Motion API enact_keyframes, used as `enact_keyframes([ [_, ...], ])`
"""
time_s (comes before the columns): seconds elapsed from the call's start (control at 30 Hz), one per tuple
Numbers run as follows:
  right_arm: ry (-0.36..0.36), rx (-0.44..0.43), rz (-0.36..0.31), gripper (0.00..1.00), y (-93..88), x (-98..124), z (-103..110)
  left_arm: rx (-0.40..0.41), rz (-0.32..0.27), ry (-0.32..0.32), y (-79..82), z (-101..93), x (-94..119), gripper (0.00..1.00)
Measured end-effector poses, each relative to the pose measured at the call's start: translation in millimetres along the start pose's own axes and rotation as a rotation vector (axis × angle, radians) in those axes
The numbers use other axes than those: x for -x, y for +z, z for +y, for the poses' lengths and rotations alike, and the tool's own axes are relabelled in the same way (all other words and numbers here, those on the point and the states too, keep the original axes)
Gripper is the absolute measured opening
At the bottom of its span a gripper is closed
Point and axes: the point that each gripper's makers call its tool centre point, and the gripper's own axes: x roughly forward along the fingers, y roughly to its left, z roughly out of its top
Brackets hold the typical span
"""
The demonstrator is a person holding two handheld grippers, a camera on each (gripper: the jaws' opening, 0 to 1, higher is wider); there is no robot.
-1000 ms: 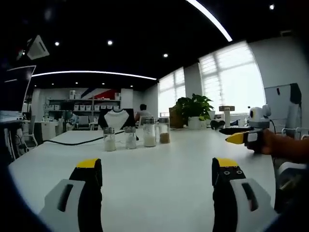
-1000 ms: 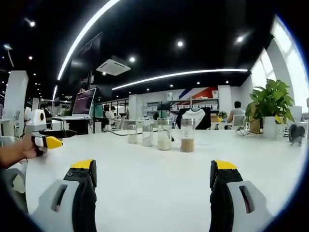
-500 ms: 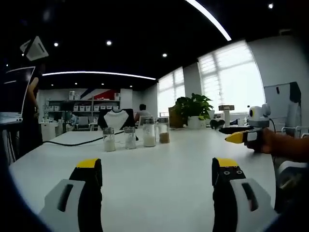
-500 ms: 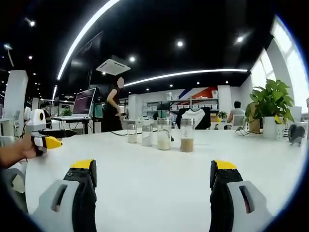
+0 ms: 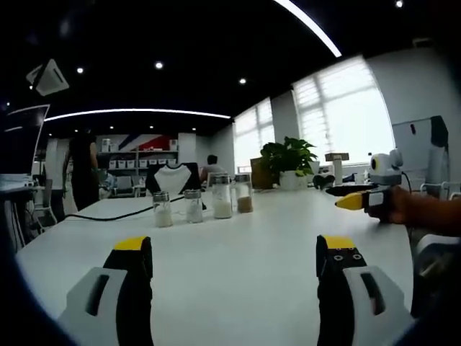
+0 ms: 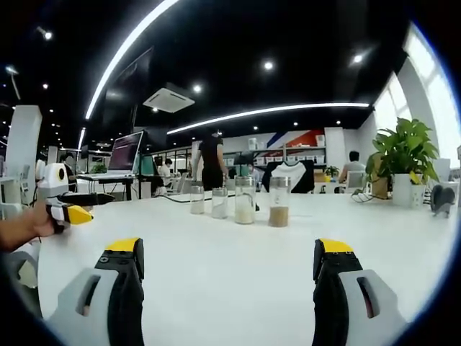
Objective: Rotate the seasoning bottle until the label or dispensing opening points toward the visible target arrow and the bottle remains upright within the marked orientation range
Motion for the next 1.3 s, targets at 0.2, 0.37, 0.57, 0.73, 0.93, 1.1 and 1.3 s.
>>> enact_keyframes([
  [0.2, -0.001, -0.010, -0.009, 0.99, 1.2, 0, -2, -0.014, 0.003, -0.004, -0.2, -1.5, 0, 1.00],
  [0.37, 0.003, -0.005, -0.006, 0.99, 0.7, -2, -2, -0.027, 0.008, -0.003, -0.8, -2.5, -1, 1.00],
  [0.57, 0.005, -0.003, -0.004, 0.99, 0.4, -2, -3, 0.018, -0.021, 0.006, 3.5, 2.7, 0, 0.99],
  [0.73, 0.013, -0.002, -0.003, 0.99, -0.1, -2, -1, 0.094, -0.039, 0.002, 6.1, 9.5, -1, 0.98],
  [0.93, 0.019, -0.056, -0.038, 0.99, 4.8, 1, -4, 0.055, 0.008, -0.016, -0.7, 6.8, -17, 0.97],
  [1.1, 0.028, -0.060, -0.041, 0.99, 5.4, 1, -1, 0.005, -0.018, 0.032, 6.5, 14.5, -30, 0.90],
  [1.3, 0.049, -0.053, -0.038, 0.99, 5.2, 0, 3, 0.025, -0.026, 0.075, 13.0, 34.6, -48, 0.90],
])
